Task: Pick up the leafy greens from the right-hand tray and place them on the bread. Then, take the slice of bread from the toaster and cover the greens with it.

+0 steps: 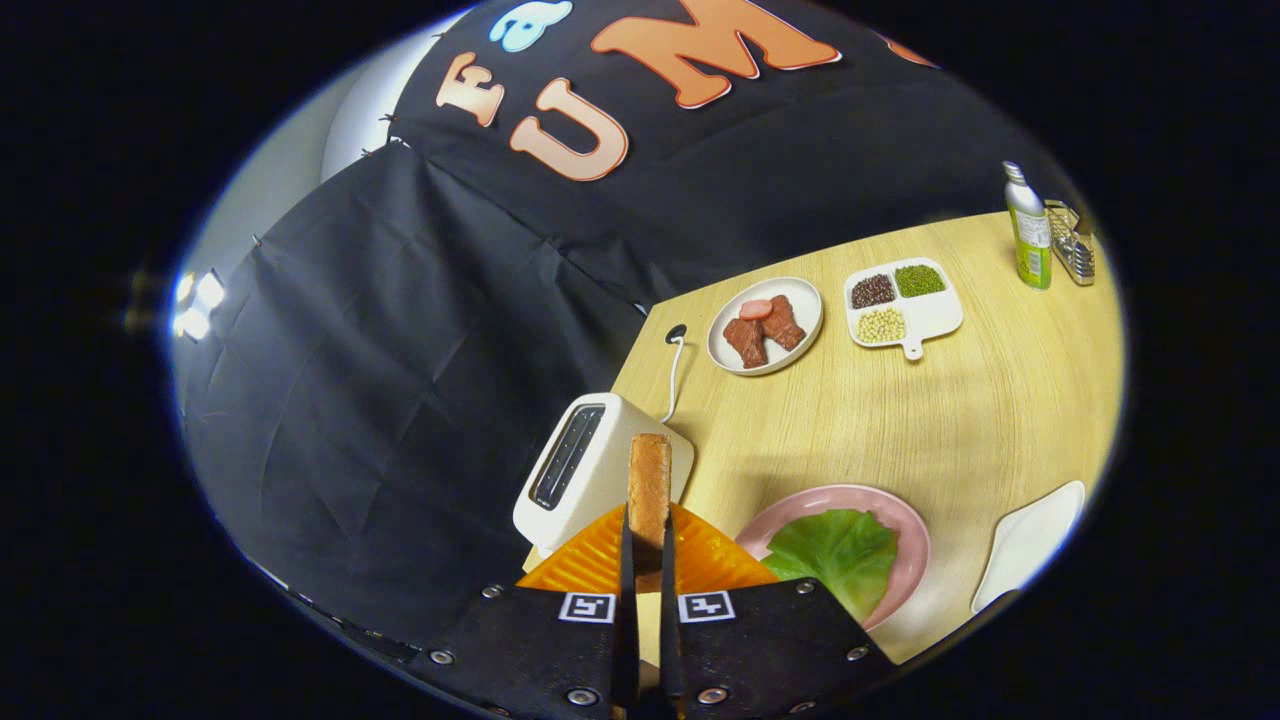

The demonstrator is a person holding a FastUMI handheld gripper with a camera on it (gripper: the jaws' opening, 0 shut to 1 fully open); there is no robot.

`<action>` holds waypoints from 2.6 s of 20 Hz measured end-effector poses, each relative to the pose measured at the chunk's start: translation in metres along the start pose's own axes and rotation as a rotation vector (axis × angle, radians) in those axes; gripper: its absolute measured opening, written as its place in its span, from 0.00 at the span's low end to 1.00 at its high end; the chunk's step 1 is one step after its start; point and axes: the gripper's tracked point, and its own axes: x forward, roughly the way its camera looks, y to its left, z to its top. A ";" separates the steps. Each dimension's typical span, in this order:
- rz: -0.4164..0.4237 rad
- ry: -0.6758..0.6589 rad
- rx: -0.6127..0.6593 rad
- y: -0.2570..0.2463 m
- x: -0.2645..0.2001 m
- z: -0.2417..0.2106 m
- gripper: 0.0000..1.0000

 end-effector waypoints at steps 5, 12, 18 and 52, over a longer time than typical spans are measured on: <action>-0.035 0.015 0.007 -0.045 0.002 -0.028 0.08; -0.100 0.106 0.094 -0.105 0.004 -0.073 0.09; -0.156 0.118 0.114 -0.137 0.010 -0.092 0.09; -0.444 -0.784 -0.563 -0.048 -0.104 0.089 0.83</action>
